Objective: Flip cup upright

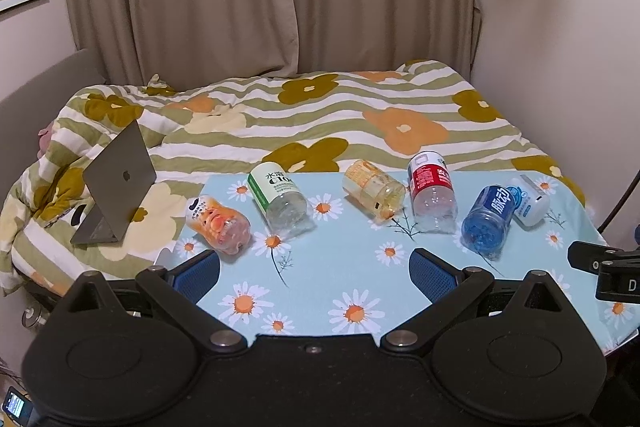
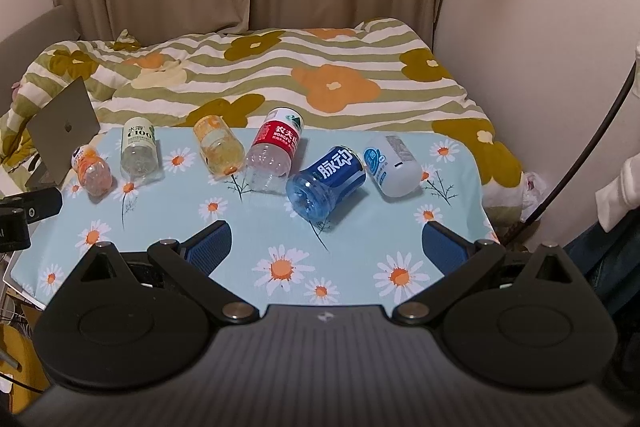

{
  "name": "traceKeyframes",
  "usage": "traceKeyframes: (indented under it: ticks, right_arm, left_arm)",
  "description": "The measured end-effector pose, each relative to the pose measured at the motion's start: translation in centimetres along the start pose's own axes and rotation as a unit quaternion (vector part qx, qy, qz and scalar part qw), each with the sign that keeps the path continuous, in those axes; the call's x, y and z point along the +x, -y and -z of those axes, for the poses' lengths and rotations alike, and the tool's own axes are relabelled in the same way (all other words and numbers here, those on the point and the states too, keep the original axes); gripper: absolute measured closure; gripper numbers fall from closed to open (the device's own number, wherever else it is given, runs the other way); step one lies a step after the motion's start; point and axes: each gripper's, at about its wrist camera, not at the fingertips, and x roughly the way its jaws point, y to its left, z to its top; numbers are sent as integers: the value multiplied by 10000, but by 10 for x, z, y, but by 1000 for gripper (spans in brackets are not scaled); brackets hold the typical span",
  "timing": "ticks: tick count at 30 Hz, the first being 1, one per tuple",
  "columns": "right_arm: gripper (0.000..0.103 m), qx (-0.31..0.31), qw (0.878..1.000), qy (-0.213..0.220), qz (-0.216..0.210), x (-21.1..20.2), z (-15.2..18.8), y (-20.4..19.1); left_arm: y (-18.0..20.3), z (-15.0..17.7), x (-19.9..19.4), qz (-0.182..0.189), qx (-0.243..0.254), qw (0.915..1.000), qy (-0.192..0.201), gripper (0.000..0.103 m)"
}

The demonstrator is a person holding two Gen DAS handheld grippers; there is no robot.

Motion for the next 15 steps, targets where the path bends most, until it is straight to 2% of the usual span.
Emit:
traceKeyframes:
  ticks: [15]
  right_arm:
    - [0, -4, 10000, 15, -2, -1, 1, 0]
  left_arm:
    - [3, 1, -5, -49, -7, 10000, 56, 0]
